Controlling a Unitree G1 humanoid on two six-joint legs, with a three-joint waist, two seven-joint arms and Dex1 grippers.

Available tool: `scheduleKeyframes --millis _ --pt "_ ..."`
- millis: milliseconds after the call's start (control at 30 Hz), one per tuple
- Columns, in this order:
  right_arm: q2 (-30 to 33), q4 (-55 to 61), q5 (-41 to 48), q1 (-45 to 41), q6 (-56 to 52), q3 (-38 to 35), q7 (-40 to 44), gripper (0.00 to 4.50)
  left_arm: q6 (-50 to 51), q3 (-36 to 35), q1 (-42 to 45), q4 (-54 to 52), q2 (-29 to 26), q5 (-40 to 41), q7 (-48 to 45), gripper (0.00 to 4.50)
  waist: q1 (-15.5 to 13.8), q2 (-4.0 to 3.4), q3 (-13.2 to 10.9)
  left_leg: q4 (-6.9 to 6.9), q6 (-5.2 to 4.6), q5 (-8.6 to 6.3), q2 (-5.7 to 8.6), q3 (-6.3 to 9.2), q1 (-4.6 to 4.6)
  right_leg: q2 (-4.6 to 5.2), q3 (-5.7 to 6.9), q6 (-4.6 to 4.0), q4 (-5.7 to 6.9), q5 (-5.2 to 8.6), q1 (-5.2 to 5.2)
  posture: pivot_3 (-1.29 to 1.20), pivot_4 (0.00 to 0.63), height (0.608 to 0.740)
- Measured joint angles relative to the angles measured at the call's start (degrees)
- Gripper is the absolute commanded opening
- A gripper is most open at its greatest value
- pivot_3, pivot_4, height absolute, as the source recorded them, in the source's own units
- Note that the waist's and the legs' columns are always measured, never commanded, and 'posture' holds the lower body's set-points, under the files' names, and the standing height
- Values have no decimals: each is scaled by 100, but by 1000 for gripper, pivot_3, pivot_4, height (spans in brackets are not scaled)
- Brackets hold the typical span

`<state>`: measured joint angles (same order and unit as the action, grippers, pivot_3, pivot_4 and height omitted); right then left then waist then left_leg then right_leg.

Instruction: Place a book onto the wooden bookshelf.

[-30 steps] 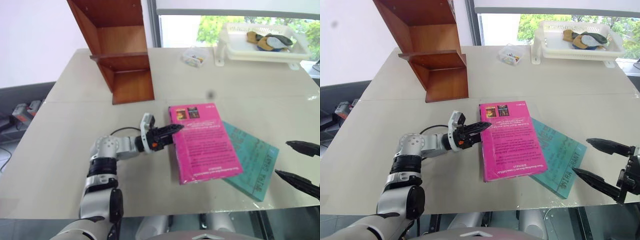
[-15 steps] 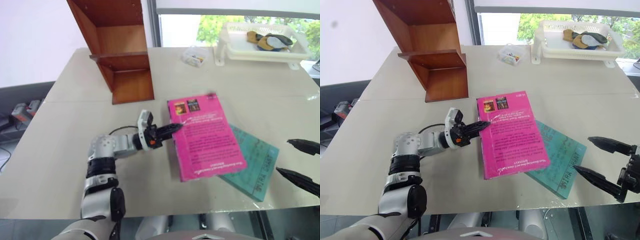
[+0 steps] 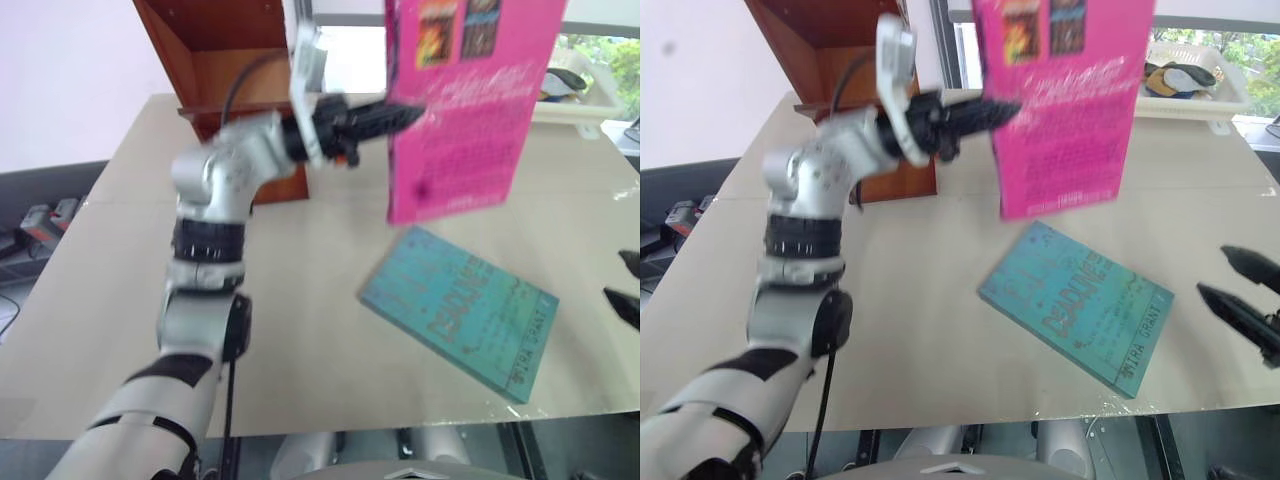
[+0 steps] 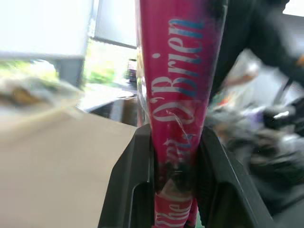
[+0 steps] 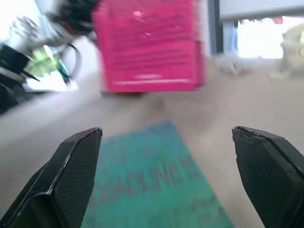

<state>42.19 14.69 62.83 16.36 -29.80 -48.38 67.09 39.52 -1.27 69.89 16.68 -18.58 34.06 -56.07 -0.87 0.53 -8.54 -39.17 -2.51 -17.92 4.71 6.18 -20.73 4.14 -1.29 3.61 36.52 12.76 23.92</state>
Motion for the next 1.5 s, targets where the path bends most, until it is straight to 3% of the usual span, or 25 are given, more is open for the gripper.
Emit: scheduleKeyframes --millis 67,300,567,700,1167,1367,1500 --pt "75 -361 227 -289 -81 -26 26 4500 -690 228 554 276 -85 -464 -179 565 19 -1 -1 8 -1 -1 -3 -3 -1 1 -3 1 -8 0 2 0 150 740" --pt "875 -1807 526 -1198 -374 -366 456 4500 -3100 1986 1706 1370 -1215 -3111 -813 565 15 -13 -28 33 -3 1 -6 -15 -12 -8 -12 1 -8 1 28 0 150 740" --pt "1098 -2296 266 -1724 -433 -183 783 4500 -4526 2429 2381 1822 -1883 -4495 -1161 565 11 -9 -32 26 -6 0 -1 -17 -51 -8 -12 4 1 0 64 0 150 740" --pt "1240 -2673 48 -2096 -485 87 975 4500 -4420 2446 2387 1645 -2285 -4815 -1643 565 38 -12 -30 -16 -6 1 2 -24 -110 -11 -13 4 35 0 125 0 150 740" --pt "1821 -4748 -1057 -4446 -253 1449 1968 4500 -2355 2186 1193 -333 -3666 -5431 -2405 565 202 -16 -35 -13 -7 1 1 -30 -113 -11 -5 4 42 0 134 0 150 740" --pt "1809 -5557 -1579 -5396 -14 2068 2122 4500 -1390 2136 917 -790 -3770 -5742 -2285 565 163 -16 -35 -24 -6 2 2 -26 -116 -11 2 3 49 0 134 0 150 740" --pt "1800 -5762 -1675 -5590 55 2253 2135 4500 -828 2161 849 -1058 -3615 -5999 -2091 565 165 -16 -35 -22 -6 2 4 -19 -120 -9 6 3 50 0 136 0 150 740"
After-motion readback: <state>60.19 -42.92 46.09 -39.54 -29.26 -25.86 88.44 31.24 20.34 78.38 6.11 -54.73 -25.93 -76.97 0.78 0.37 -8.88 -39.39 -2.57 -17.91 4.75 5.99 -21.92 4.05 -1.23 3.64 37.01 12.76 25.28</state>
